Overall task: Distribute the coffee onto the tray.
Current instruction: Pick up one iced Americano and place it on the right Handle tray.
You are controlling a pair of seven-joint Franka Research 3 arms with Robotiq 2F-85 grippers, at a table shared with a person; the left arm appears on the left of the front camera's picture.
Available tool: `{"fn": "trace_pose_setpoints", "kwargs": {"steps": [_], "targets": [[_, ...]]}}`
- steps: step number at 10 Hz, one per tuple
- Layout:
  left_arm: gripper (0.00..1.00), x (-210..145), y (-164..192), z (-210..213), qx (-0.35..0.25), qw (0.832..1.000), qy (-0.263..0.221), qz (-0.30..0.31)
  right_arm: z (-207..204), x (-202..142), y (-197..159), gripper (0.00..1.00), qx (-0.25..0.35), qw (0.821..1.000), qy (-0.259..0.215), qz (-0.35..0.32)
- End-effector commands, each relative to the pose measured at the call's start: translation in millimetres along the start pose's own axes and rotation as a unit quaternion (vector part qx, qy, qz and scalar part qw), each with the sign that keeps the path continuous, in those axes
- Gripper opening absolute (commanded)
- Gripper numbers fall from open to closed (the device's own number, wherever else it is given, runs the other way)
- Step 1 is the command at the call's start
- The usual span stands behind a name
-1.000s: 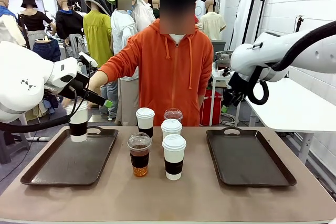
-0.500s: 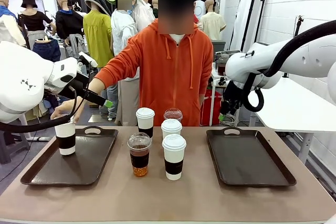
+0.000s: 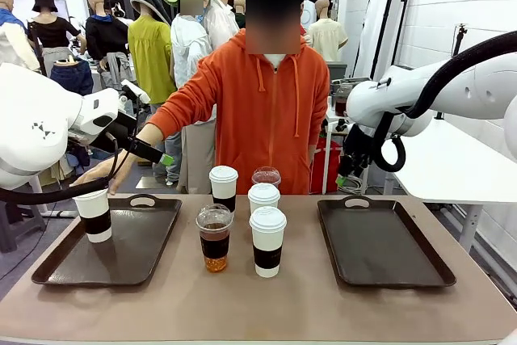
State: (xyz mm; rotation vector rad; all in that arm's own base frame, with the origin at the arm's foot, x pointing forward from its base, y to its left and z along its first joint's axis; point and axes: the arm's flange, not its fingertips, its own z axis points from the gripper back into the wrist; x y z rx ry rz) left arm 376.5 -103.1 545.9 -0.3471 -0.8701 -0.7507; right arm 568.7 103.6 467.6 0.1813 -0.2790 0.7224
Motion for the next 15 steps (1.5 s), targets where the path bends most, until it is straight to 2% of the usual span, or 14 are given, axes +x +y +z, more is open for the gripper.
{"fn": "trace_pose_setpoints", "kwargs": {"steps": [1, 3, 9, 12, 15], "targets": [[1.0, -0.9, 0.7, -0.1, -0.003, 1.0, 0.0, 0.002, 1.1, -0.2, -0.8, 1.0, -0.001, 1.0, -0.001, 0.0], [1.0, -0.9, 0.7, -0.1, -0.003, 1.0, 0.0, 0.002, -7.6, 3.7, -5.7, 1.0, 0.007, 1.0, -0.004, 0.003], [1.0, -0.9, 0.7, -0.1, -0.003, 1.0, 0.0, 0.002, -60.8, 13.0, -55.5, 1.0, 0.055, 0.988, -0.085, 0.117], [1.0, -0.9, 0.7, -0.1, -0.003, 1.0, 0.0, 0.002, -88.0, 11.0, -74.5, 1.0, 0.099, 0.964, -0.168, 0.18], [1.0, -0.9, 0.7, -0.1, -0.003, 1.0, 0.0, 0.002, -114.8, 5.7, -90.1, 1.0, 0.163, 0.941, -0.211, 0.206]]}}
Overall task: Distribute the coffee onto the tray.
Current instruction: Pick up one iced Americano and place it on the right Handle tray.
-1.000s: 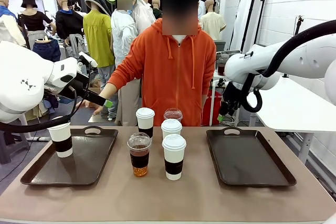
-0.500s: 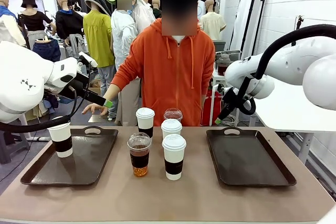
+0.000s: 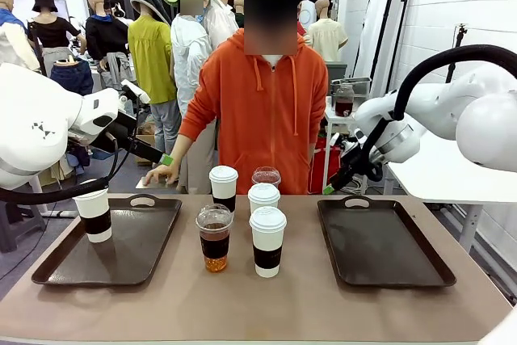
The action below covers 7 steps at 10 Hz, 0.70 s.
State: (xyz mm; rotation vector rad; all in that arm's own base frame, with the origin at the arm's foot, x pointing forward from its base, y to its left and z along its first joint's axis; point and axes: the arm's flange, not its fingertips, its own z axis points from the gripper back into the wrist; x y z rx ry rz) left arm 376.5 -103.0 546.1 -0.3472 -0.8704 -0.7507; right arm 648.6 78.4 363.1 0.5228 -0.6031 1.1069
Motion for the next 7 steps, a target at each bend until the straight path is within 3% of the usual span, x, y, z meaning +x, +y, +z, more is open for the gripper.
{"fn": "trace_pose_setpoints", "kwargs": {"steps": [1, 5, 7], "targets": [[1.0, -1.0, 0.6, -0.2, -0.003, 1.0, 0.0, 0.002, -6.6, -14.9, -13.0, 1.0, 0.052, 0.997, -0.049, 0.026], [1.0, -1.0, 0.6, -0.2, -0.003, 1.0, 0.0, 0.002, -18.9, -29.6, -28.7, 1.0, 0.095, 0.989, -0.097, 0.063], [1.0, -1.0, 0.6, -0.2, -0.003, 1.0, 0.0, 0.002, -18.1, -32.6, -29.0, 1.0, 0.093, 0.989, -0.108, 0.048]]}}
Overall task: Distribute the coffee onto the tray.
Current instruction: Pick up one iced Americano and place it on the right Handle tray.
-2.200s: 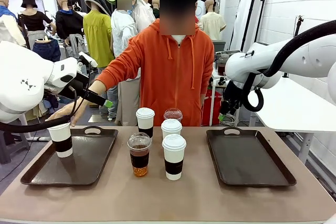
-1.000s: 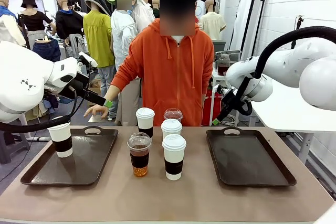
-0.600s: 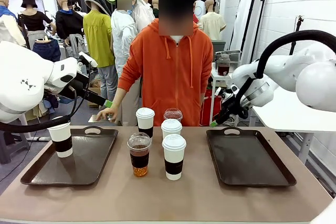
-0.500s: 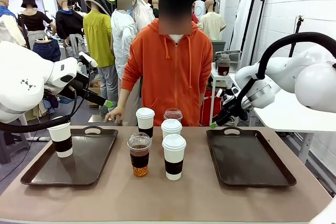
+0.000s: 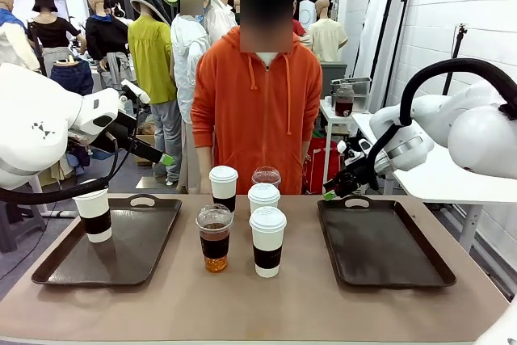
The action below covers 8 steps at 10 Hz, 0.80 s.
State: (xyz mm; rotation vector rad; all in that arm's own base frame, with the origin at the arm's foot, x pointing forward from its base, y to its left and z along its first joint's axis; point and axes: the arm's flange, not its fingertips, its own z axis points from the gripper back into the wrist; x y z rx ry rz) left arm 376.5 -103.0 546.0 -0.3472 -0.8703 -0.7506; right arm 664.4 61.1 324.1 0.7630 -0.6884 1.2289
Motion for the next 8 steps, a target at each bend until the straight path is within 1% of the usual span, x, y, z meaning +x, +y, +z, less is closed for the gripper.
{"fn": "trace_pose_setpoints", "kwargs": {"steps": [1, 6, 8], "targets": [[1.0, -1.0, 0.6, -0.2, -0.003, 1.0, 0.0, 0.002, -0.7, 1.5, 1.4, 1.0, -0.002, 1.0, 0.006, 0.003], [1.0, -1.0, 0.6, -0.2, -0.003, 1.0, 0.0, 0.002, -0.5, -0.3, 0.0, 1.0, 0.0, 1.0, 0.003, 0.0], [1.0, -1.0, 0.6, -0.2, -0.003, 1.0, 0.0, 0.002, -8.2, -3.6, -6.9, 1.0, -0.005, 0.999, -0.017, 0.03]]}}
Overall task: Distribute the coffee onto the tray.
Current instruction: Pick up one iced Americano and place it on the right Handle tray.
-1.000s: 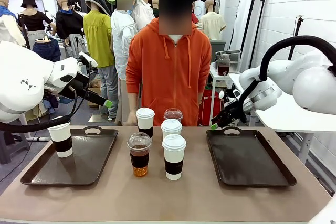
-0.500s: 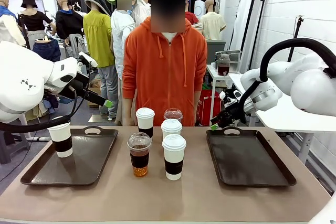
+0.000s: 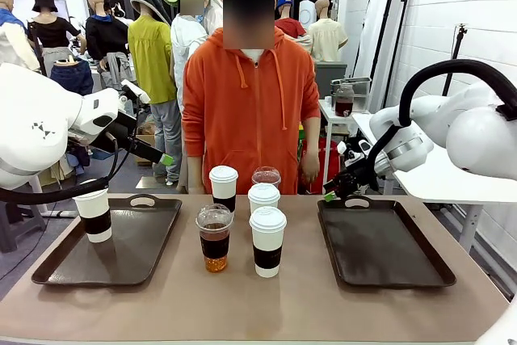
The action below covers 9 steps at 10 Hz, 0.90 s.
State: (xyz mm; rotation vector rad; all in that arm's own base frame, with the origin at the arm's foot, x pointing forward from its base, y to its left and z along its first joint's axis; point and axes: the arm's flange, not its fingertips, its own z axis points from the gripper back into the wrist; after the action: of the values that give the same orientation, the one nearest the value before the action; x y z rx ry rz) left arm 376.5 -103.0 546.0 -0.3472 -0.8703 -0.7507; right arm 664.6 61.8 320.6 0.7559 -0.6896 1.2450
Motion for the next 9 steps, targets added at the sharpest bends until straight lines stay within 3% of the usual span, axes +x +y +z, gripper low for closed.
{"fn": "trace_pose_setpoints", "kwargs": {"steps": [1, 9], "targets": [[1.0, -1.0, 0.6, -0.2, -0.003, 1.0, 0.0, 0.002, -10.2, -0.5, -6.9, 1.0, -0.005, 0.999, -0.031, 0.032], [1.0, -1.0, 0.6, -0.2, -0.003, 1.0, 0.0, 0.002, -63.5, 41.3, -14.9, 1.0, 0.009, 0.994, -0.079, 0.075]]}}
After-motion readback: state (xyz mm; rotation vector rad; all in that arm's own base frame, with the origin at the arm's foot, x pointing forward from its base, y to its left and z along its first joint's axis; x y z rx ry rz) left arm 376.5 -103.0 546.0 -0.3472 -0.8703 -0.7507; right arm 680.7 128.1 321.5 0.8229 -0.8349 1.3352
